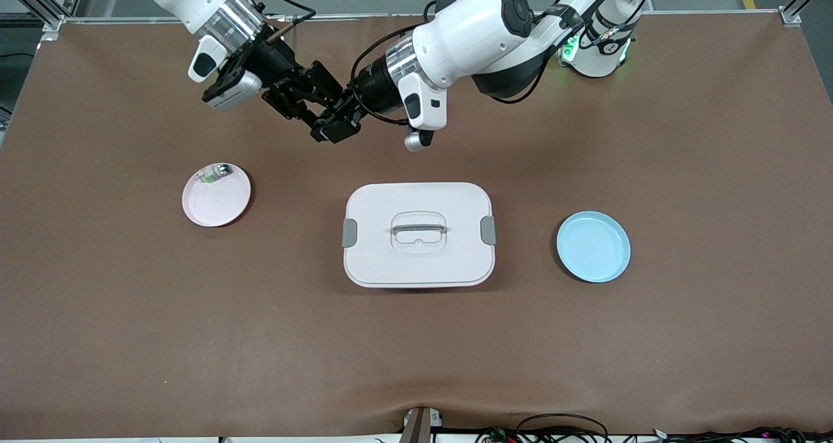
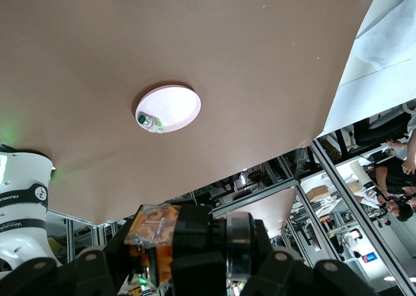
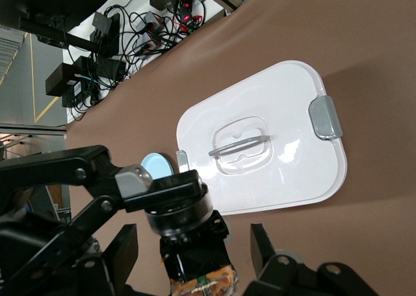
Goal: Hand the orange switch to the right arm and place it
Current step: 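Close the right gripper on the switch held by the left gripper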
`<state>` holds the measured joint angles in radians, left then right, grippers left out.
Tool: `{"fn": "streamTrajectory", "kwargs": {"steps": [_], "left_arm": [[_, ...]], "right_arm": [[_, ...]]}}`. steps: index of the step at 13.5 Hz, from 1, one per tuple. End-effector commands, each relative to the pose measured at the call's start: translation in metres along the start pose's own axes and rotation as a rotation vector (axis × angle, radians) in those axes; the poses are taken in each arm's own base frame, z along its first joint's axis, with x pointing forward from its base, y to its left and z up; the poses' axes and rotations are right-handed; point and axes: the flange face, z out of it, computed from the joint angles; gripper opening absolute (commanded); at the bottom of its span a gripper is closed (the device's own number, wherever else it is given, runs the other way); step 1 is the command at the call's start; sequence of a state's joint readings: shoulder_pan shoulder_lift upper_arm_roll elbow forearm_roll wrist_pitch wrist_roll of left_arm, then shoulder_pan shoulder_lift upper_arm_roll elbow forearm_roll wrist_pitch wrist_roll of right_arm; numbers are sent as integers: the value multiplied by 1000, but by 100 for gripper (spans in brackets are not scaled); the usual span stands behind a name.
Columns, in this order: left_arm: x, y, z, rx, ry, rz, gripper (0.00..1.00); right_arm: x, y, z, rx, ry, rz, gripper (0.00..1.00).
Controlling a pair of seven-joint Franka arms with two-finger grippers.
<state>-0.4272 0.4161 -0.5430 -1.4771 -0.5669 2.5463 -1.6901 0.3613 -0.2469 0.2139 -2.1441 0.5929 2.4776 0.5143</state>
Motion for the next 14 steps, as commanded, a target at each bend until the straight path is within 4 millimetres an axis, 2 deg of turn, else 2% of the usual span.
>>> {"fn": "streamTrajectory", "kwargs": {"steps": [1,3,4,5,6,7,10,12,13,14], "left_arm": [[-6,1,-7,-17,9,-3,17],[-6,1,-6,-15,10,-4,17],[-7,0,-6,-15,9,-3,17],[-6,1,-6,-15,10,-4,17],[-6,1,-6,-15,10,-4,17],[-6,1,-6,-15,10,-4,17],[-7,0,-6,-14,9,-3,18],[-7,0,-6,-14,10,-2,22],[-7,0,-6,-16,10,2,29],[-6,1,-7,-17,11,2,43]], "right_arm": [[0,-2,-4,11,-12,13,66],[-1,-3,-4,10,-13,10,64],[-1,-3,-4,9,-13,6,55],[-1,-3,-4,9,-12,-13,40],[0,-2,-4,8,-12,-47,16],[0,-2,-4,8,-12,-63,0],[-2,0,-2,-3,-37,-44,0],[-1,1,-2,-6,-40,-45,0],[0,2,-2,-8,-41,-47,0],[2,2,-2,-8,-39,-44,0]]}}
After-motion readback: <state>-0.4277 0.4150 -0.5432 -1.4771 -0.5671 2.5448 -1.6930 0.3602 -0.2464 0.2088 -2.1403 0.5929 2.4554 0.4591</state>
